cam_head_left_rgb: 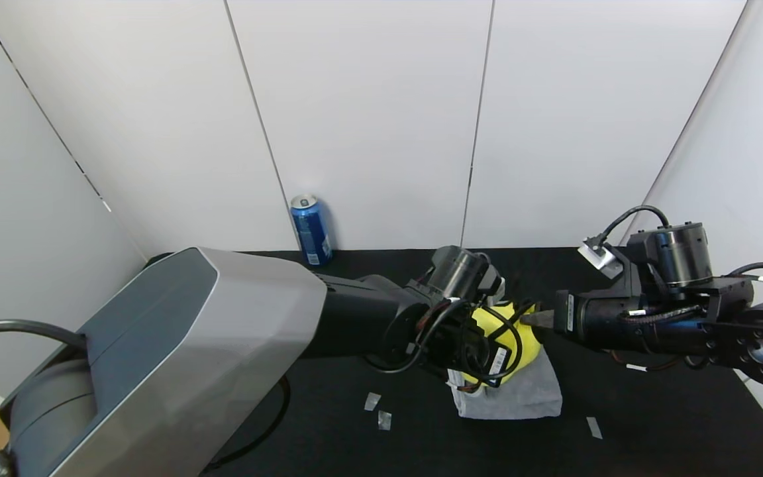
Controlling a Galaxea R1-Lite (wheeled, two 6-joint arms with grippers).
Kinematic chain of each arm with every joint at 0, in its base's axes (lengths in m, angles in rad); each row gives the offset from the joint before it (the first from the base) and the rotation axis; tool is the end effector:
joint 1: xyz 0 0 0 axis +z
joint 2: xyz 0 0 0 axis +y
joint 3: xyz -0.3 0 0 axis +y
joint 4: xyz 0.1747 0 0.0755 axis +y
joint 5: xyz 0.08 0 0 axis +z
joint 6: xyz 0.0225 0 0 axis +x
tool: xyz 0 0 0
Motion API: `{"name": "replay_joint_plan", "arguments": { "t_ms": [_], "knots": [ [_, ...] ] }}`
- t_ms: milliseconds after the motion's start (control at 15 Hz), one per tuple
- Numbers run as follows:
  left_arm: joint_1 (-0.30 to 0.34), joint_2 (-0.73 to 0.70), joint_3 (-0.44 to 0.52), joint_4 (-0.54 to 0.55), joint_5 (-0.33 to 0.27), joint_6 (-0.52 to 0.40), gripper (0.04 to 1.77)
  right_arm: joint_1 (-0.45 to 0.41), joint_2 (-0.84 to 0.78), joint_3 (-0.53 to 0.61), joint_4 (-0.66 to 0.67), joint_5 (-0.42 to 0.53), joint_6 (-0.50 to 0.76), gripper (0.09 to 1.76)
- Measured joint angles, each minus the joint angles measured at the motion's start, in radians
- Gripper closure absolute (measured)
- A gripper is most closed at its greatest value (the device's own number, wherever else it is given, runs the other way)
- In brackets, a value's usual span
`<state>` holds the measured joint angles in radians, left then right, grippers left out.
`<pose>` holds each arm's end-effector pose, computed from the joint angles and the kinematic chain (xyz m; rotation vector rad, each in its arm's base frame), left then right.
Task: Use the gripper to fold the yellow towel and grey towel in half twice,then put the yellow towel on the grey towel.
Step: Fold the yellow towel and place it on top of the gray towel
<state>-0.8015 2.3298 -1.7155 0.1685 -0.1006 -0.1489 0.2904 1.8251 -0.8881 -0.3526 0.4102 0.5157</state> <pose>0.3221 -0.3359 0.1064 0.1453 0.8189 -0.7933 0.3076 0.1013 0.1388 0.5154 0.7580 0.5121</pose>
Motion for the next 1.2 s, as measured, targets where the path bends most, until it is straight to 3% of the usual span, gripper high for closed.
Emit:
{"name": "replay_joint_plan", "arguments": {
  "t_ms": [333, 533, 800, 1200],
  "knots": [
    [-0.017, -0.002, 0.039, 0.007, 0.055, 0.0, 1.63, -0.002, -0.007, 0.092, -0.067, -0.001, 0.006, 1.72],
    [-0.018, -0.005, 0.051, 0.005, 0.058, 0.002, 1.63, -0.011, -0.008, 0.117, -0.073, -0.001, 0.003, 1.69],
    [-0.019, -0.011, 0.063, -0.003, 0.079, 0.007, 1.07, -0.016, -0.021, 0.129, -0.07, 0.001, 0.007, 1.06],
    [-0.02, -0.082, 0.115, -0.011, 0.079, 0.009, 0.55, -0.026, -0.093, 0.18, -0.062, 0.001, 0.009, 0.57]
  ]
}}
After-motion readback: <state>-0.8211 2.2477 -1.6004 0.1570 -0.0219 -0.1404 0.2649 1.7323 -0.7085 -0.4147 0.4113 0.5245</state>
